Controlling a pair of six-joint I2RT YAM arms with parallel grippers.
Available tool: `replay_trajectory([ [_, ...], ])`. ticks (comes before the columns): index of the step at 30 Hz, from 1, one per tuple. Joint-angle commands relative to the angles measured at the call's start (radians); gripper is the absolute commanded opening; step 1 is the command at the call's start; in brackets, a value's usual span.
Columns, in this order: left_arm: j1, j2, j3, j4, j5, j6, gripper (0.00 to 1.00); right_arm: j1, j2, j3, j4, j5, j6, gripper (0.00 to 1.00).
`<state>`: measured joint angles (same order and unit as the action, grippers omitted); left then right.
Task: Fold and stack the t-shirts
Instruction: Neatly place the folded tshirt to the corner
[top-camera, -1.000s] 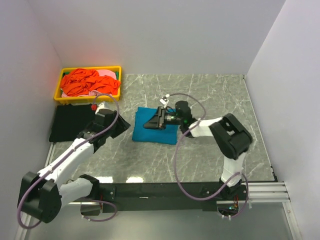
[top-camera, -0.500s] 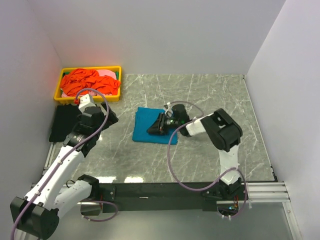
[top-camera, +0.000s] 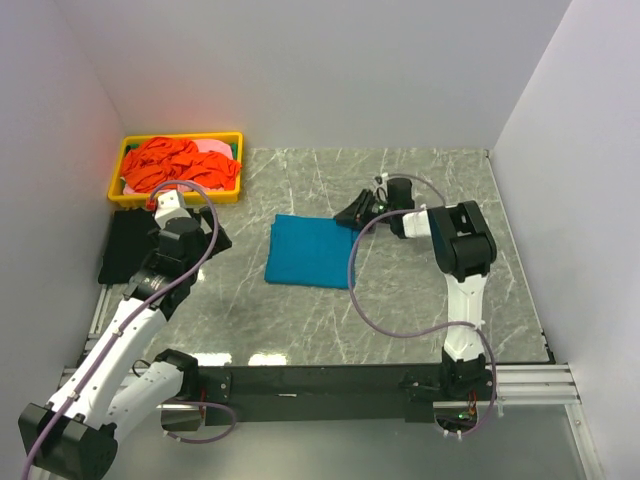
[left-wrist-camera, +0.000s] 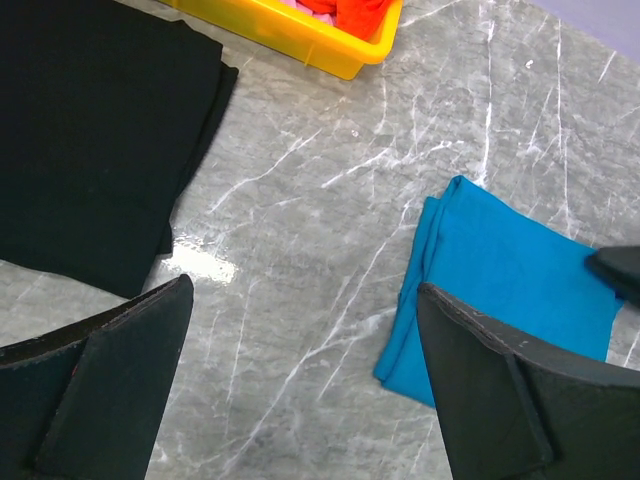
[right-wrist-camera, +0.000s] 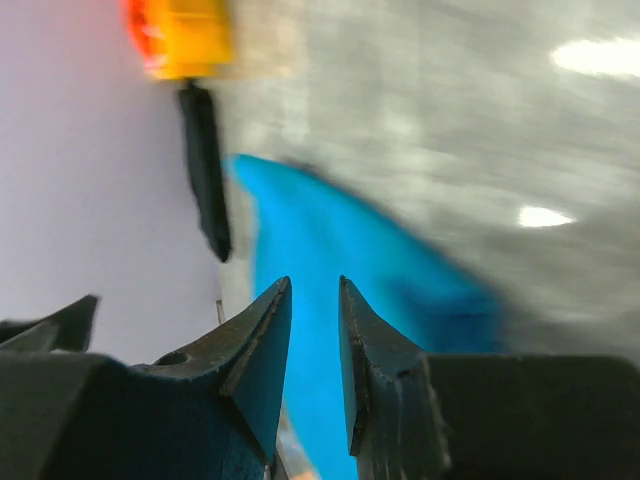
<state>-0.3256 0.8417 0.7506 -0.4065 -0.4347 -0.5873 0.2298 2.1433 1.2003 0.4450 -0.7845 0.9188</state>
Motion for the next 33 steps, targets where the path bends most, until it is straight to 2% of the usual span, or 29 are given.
replay_trajectory([
  [1,0.005,-0.012,-0.010,0.037,-0.001,0.023,1.00,-0.009,0.076,0.012,0.029,-0.036,0.032,0.33],
  [5,0.005,-0.010,-0.013,0.040,0.013,0.026,1.00,-0.014,0.044,0.012,-0.015,-0.030,-0.015,0.33],
  [12,0.008,-0.013,-0.016,0.044,0.010,0.011,0.99,0.051,-0.203,0.025,-0.351,0.114,-0.250,0.34],
  [15,0.014,-0.010,-0.017,0.041,0.022,0.004,1.00,0.153,-0.308,0.031,-0.483,0.253,-0.417,0.38],
  [19,0.023,-0.006,-0.019,0.035,0.016,-0.003,0.99,0.336,-0.387,0.064,-0.618,0.474,-0.553,0.46],
  [20,0.025,-0.003,-0.017,0.032,0.010,-0.008,0.99,0.382,-0.390,0.076,-0.640,0.557,-0.576,0.49],
  [24,0.034,0.007,-0.014,0.017,-0.012,-0.019,1.00,0.592,-0.361,0.139,-0.724,0.706,-0.676,0.57],
  [26,0.046,0.011,-0.016,0.012,-0.013,-0.025,0.99,0.649,-0.317,0.198,-0.753,0.777,-0.701,0.62],
  [27,0.052,0.020,-0.017,0.011,-0.006,-0.025,1.00,0.678,-0.298,0.240,-0.776,0.836,-0.725,0.62],
  [33,0.143,0.094,-0.004,-0.002,0.059,-0.040,1.00,0.807,-0.132,0.402,-0.864,0.965,-0.767,0.63],
])
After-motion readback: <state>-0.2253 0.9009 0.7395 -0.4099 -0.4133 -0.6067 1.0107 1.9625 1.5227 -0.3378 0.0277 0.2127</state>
